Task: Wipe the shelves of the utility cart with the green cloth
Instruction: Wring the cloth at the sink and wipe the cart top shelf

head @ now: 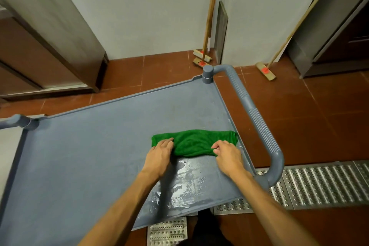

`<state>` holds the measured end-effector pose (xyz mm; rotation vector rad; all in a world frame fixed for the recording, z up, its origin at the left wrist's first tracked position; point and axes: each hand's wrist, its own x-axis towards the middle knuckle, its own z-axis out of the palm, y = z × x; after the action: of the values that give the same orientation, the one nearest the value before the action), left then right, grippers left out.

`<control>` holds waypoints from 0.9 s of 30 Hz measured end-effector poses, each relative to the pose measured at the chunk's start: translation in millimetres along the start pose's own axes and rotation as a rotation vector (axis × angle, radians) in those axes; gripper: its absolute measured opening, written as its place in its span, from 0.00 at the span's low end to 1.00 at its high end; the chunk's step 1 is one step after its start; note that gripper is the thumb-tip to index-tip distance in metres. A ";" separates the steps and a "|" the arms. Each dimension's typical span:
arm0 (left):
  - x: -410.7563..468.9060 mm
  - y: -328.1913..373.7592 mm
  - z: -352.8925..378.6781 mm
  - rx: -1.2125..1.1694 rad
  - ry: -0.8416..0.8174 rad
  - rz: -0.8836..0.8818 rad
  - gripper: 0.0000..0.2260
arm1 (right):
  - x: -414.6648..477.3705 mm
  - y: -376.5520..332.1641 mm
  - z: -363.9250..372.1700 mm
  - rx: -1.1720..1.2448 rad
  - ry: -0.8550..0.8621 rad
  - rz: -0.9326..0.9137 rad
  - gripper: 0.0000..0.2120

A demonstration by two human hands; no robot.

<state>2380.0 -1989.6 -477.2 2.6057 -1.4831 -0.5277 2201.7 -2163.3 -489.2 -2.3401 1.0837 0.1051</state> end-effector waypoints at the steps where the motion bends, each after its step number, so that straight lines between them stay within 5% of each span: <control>1: -3.9 -1.7 1.0 -0.004 -0.001 0.002 0.22 | -5.5 -1.6 2.9 0.010 0.002 0.008 0.10; 27: -135.4 -92.0 22.5 -0.132 0.015 0.023 0.31 | -114.5 -90.0 84.1 -0.033 -0.025 0.103 0.09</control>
<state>2384.2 -1824.8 -487.7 2.4841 -1.4210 -0.5815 2203.2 -1995.2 -486.3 -2.3054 1.1982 0.1918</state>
